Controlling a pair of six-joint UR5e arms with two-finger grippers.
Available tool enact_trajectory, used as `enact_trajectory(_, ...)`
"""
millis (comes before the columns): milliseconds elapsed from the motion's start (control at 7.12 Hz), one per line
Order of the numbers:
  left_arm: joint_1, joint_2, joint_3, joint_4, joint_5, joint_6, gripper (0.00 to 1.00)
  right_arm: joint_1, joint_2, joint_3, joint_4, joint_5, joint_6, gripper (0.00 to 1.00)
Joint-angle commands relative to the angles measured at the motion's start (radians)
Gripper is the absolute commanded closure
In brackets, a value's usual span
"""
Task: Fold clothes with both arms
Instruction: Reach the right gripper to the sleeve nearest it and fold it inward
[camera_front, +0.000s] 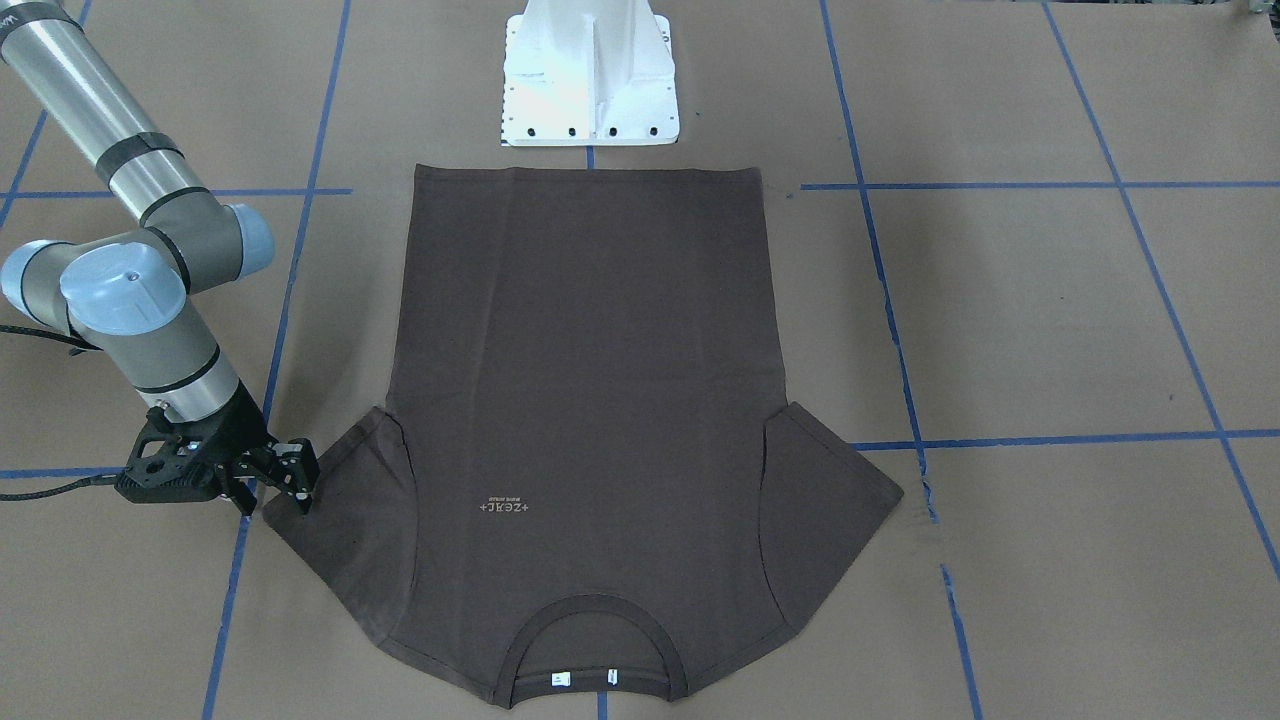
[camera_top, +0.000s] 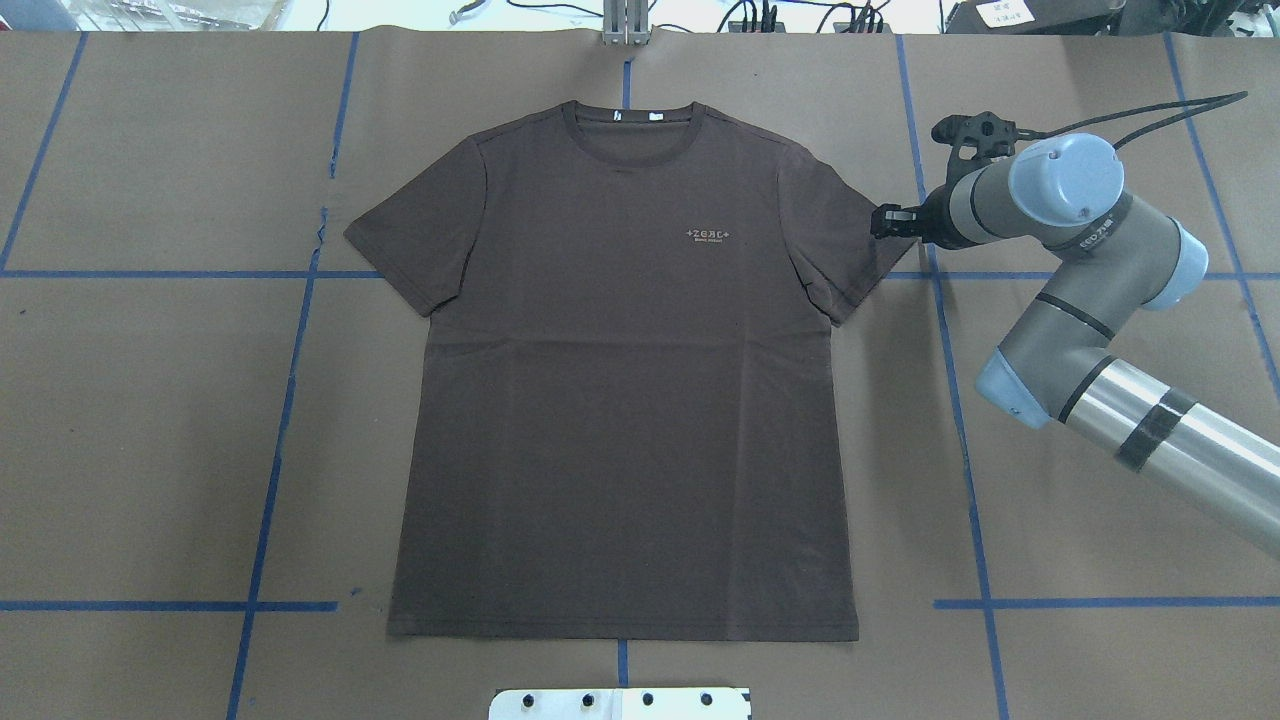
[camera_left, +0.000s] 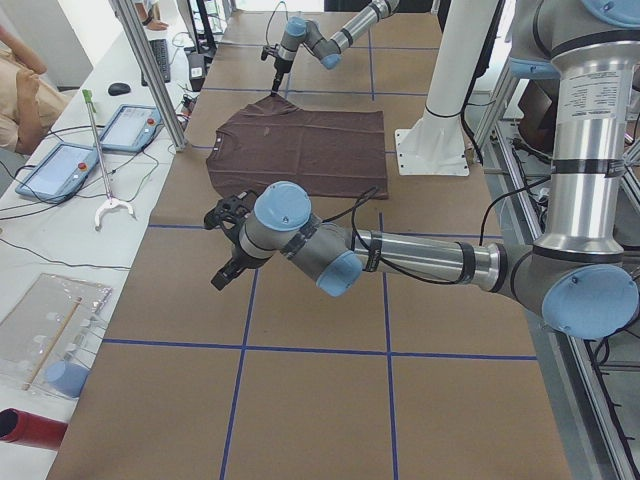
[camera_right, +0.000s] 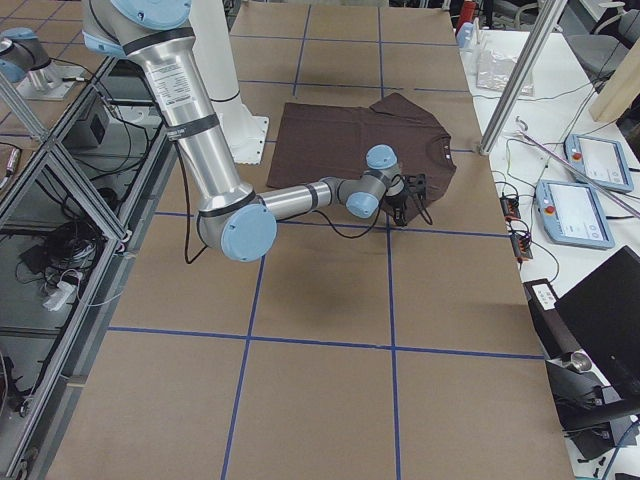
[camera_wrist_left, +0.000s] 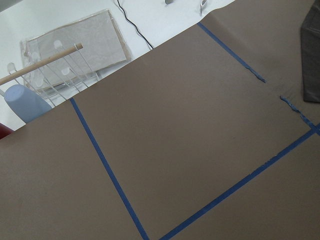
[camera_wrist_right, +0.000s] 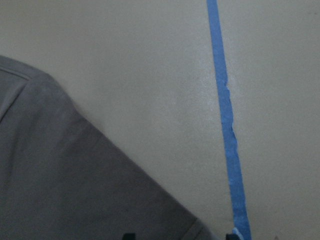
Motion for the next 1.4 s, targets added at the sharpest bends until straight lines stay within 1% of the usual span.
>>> enact_trajectory(0, 0.000, 0.002, 0.000, 0.000, 0.000, 0.002, 0.00, -0.003, 0.000, -0.009, 0.000, 0.000, 0.000, 0.34)
enact_trajectory(140, 0.000, 0.002, 0.000, 0.000, 0.000, 0.002, 0.00, -0.003, 0.002, -0.009, 0.000, 0.000, 0.001, 0.55)
enact_trajectory(281, 0.000, 0.003, 0.000, 0.000, 0.000, 0.003, 0.00, -0.003, 0.003, -0.008, -0.001, 0.000, 0.003, 1.00)
enact_trajectory(843, 0.000, 0.005, 0.000, -0.002, 0.002, 0.005, 0.00, 0.002, 0.063, 0.004, -0.038, 0.001, 0.008, 1.00)
enact_trajectory(983, 0.000, 0.005, 0.000, 0.000, 0.002, 0.005, 0.00, 0.000, 0.097, 0.056, -0.158, -0.012, 0.009, 1.00)
enact_trajectory(1124, 0.000, 0.005, 0.000, -0.002, 0.002, 0.003, 0.00, -0.017, 0.152, 0.108, -0.319, -0.067, 0.041, 1.00)
enact_trajectory(1264, 0.000, 0.005, 0.000, -0.002, 0.002, 0.003, 0.00, -0.087, 0.237, 0.094, -0.406, -0.141, 0.146, 1.00)
